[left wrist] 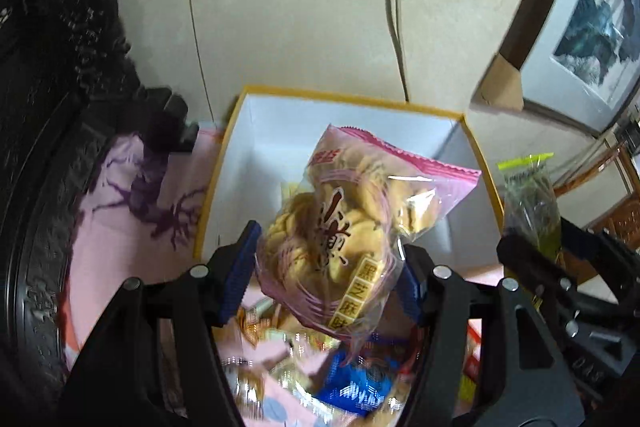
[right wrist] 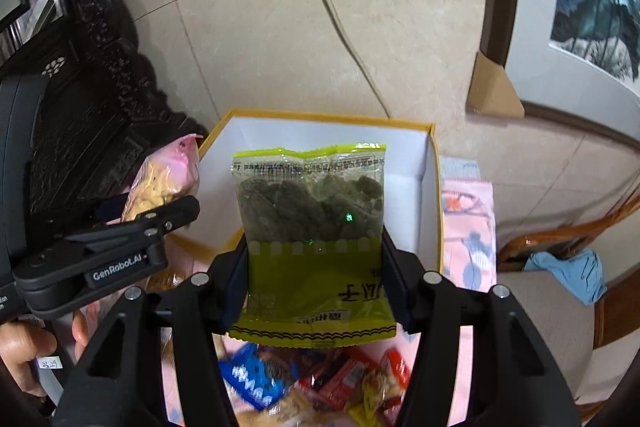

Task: Organize snacks
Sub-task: 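Carry both bags over the yellow box and release them inside, then grasp the yellow snack bar with the right gripper while the left gripper grasps the bread pack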

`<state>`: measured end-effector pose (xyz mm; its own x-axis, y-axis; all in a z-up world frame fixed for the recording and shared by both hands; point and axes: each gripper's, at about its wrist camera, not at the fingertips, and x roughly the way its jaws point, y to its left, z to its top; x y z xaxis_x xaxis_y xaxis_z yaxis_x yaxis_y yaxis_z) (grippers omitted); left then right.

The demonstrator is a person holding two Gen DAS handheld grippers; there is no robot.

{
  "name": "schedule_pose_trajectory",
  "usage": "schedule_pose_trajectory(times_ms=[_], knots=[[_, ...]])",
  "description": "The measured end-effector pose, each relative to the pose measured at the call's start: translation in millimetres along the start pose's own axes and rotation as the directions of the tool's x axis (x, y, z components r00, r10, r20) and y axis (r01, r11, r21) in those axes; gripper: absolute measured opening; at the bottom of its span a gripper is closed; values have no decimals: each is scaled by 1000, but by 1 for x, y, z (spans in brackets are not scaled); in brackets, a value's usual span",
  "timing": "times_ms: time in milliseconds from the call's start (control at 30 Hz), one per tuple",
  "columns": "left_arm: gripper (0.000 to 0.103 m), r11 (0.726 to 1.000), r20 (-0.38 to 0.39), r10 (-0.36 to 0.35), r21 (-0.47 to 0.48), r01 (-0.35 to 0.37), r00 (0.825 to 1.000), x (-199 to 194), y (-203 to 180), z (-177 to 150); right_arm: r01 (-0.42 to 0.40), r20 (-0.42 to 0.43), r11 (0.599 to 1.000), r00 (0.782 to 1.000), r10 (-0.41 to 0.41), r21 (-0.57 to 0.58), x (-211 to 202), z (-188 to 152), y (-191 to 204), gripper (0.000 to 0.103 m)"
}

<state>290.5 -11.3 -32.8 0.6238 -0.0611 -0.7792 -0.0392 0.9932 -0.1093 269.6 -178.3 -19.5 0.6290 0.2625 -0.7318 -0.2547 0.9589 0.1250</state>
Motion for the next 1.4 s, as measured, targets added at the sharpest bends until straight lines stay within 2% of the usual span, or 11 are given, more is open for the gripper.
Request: schedule_pose_trajectory(times_ms=[33,133,267,500,667,833,933,1000,1233,1367,1400], knots=[[66,1000,12,2,-6,-2,1000,3,1,6,2,9,1000,1000,-3,7,3,7,-1,58],[101,996,26,85,-30,-84,996,16,3,31,13,49,1000,999,-15,23,15,32,-2,69],[101,996,-22,76,-43,-77,997,22,11,43,69,45,998,997,-68,-14,25,45,-1,70],[101,995,-46,62,-70,-65,997,11,34,21,27,-3,1000,1000,-27,-7,12,20,-18,75],[101,998,-63,49,-32,-51,997,-12,41,-34,-15,-138,998,990,7,-53,12,-45,-47,75],[101,998,-151,-26,-69,16,988,-20,44,-107,-112,-269,994,957,107,-4,4,-150,-74,75],[101,997,-200,-42,-78,27,979,-22,46,-147,-118,-267,993,958,107,-26,-5,-193,-70,71],[101,994,-239,-48,-102,24,970,-20,51,-168,-116,-269,992,958,101,-40,-4,-207,-68,60],[101,990,-311,-18,-141,-27,950,-26,79,-213,-154,-328,987,936,128,-54,23,-219,-64,58],[101,982,-318,-10,-184,-51,948,-34,96,-222,-132,-386,990,917,99,-58,44,-223,-65,35],[101,980,-317,-10,-189,-53,948,-36,99,-223,-133,-367,989,925,101,-63,44,-223,-65,32]])
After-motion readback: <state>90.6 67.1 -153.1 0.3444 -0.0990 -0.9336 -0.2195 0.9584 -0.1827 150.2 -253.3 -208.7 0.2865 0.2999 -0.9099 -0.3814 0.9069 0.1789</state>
